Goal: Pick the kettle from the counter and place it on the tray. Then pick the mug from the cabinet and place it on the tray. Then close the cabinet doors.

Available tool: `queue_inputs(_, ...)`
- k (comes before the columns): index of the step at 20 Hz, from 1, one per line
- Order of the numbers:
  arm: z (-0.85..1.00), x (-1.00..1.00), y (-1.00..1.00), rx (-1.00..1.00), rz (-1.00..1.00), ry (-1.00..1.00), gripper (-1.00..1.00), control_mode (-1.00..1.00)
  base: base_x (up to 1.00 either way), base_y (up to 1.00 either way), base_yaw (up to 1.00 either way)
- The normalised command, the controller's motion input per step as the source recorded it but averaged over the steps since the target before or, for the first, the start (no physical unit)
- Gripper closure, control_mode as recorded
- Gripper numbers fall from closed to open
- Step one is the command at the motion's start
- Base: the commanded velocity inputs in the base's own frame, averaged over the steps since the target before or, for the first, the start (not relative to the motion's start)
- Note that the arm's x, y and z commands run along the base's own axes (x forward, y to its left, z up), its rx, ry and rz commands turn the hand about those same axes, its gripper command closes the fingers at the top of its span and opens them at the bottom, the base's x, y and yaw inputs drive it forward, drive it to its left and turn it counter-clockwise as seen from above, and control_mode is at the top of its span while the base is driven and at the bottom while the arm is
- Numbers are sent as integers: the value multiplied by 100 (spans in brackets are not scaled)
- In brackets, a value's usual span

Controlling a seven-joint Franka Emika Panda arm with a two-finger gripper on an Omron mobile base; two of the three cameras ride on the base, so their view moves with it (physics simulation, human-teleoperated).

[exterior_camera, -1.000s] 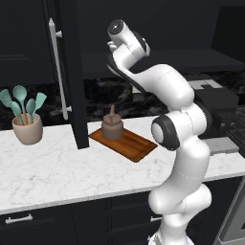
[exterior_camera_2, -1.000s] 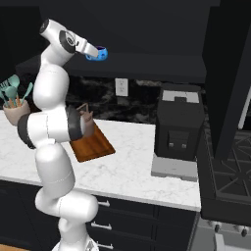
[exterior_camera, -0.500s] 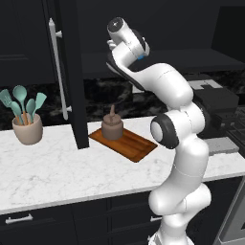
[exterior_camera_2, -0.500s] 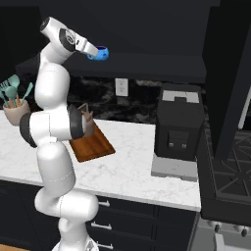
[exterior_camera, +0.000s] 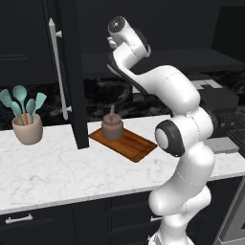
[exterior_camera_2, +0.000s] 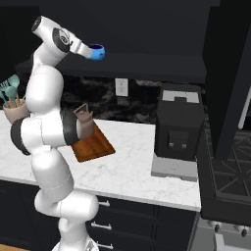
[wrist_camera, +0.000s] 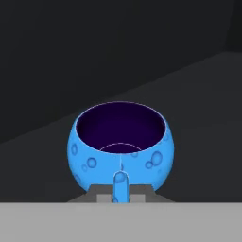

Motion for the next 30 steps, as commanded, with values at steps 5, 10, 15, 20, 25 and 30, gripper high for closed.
queue_inputs(5,-2,-55,0,6,0,-12,100,-100,0,0,0)
queue_inputs(10,10,-67,-2,7,0,2,100,-100,0,0,0)
queue_inputs(15,6,-82,0,0,3,4,100,-100,0,0,0)
queue_inputs(20,0,-94,0,0,20,0,100,-100,0,0,0)
queue_inputs(25,2,-90,-4,0,31,0,100,-100,0,0,0)
queue_inputs(30,4,-77,-7,0,40,0,100,-100,0,0,0)
